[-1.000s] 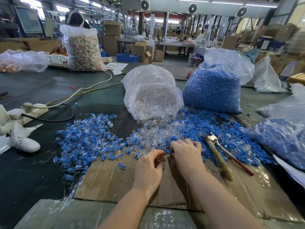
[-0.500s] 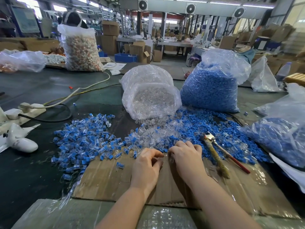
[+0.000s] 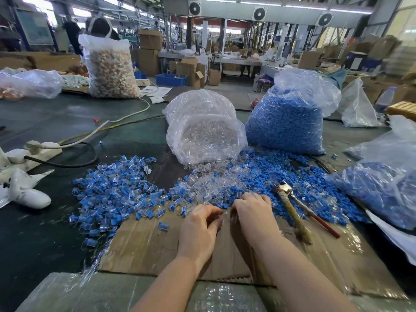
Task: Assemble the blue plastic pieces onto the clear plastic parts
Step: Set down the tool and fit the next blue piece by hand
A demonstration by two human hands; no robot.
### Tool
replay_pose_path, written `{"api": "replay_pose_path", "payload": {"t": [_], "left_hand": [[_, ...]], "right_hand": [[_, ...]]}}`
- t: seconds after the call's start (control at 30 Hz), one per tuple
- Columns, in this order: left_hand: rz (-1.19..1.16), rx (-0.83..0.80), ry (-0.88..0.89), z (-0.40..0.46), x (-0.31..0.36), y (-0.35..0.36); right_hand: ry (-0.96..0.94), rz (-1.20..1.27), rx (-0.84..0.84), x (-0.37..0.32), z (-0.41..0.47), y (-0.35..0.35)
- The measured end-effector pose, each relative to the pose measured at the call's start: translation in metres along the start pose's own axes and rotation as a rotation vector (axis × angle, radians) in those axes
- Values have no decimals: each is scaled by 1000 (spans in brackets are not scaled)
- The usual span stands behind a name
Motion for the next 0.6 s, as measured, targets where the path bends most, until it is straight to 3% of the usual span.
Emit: {"api": "replay_pose_path", "payload": {"t": [0.33, 0.5, 0.6], "left_hand": [[-61, -3, -38, -1, -2, -1], [-109, -2, -57, -1, -5, -1], [-203, -5, -102, 1, -7, 0]], "right_hand": [[98, 125, 194, 9, -14, -20], [202, 435, 336, 19, -36, -30], [243, 569, 322, 19, -46, -23]]}}
Point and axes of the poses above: each hand's wrist, its own z-axis towards the middle knuckle, its own y-axis out of the palm, x = y × z, the point moved 10 cm from there along z, towards the middle knuckle, and after that the axes turned 9 degrees about -z, right-handed, at the moved point
